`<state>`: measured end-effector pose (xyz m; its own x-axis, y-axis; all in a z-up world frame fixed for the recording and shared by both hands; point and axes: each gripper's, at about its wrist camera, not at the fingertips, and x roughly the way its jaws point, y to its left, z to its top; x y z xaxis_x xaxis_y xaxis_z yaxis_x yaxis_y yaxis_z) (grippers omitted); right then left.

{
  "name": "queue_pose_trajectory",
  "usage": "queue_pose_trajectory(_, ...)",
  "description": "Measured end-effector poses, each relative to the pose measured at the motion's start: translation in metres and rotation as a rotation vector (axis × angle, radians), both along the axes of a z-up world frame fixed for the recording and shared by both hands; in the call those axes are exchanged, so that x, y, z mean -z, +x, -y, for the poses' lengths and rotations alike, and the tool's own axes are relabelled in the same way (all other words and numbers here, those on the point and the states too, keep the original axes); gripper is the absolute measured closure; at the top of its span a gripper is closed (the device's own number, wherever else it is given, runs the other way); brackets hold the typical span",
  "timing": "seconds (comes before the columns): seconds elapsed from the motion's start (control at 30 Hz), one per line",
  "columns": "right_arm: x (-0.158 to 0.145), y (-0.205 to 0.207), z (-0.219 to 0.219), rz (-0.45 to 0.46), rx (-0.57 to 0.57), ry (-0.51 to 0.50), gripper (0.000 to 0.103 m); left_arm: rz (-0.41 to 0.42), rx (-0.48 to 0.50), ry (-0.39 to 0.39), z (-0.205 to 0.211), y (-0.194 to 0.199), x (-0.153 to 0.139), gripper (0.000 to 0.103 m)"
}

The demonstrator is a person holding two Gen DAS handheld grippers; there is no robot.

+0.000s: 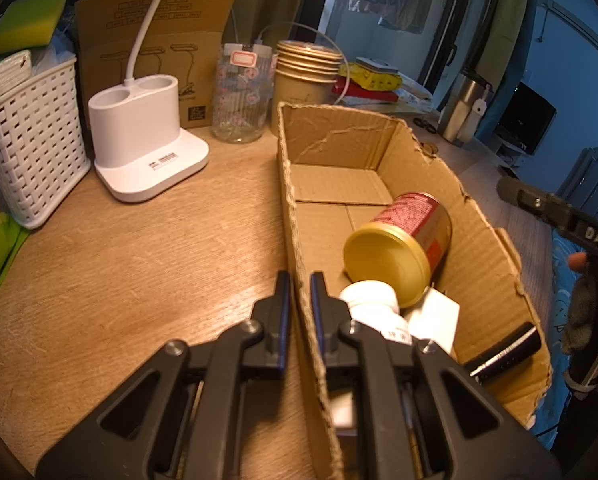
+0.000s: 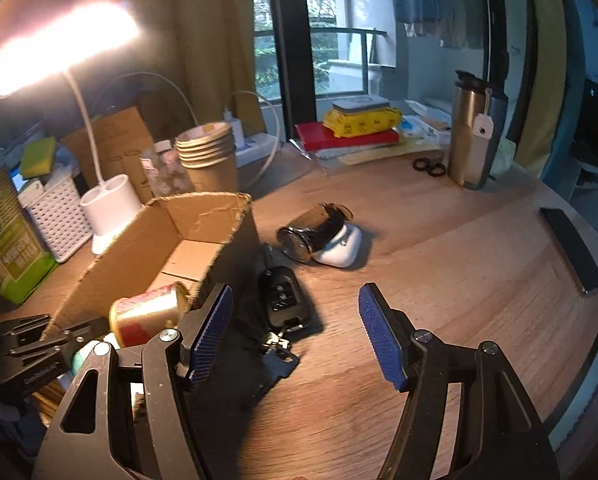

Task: Organize rigid objects
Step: 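Withdraw the right gripper and move it to the black car key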

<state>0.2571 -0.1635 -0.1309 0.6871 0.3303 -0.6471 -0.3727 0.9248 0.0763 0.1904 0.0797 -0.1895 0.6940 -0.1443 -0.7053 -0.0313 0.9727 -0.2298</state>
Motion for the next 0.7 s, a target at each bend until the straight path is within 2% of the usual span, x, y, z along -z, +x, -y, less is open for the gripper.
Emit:
queue_pose_trajectory(0.43, 0.03, 0.02, -0.005, -0.056, -0.01, -0.037, 0.034, 0.0, 0.0, 0.0, 0.0, 0.0, 0.0, 0.092)
queue_pose_trajectory(0.7, 0.042, 0.032, -0.019, -0.088, -0.061, -0.081, 0.034, 0.0, 0.0, 0.0, 0.0, 0.0, 0.0, 0.092)
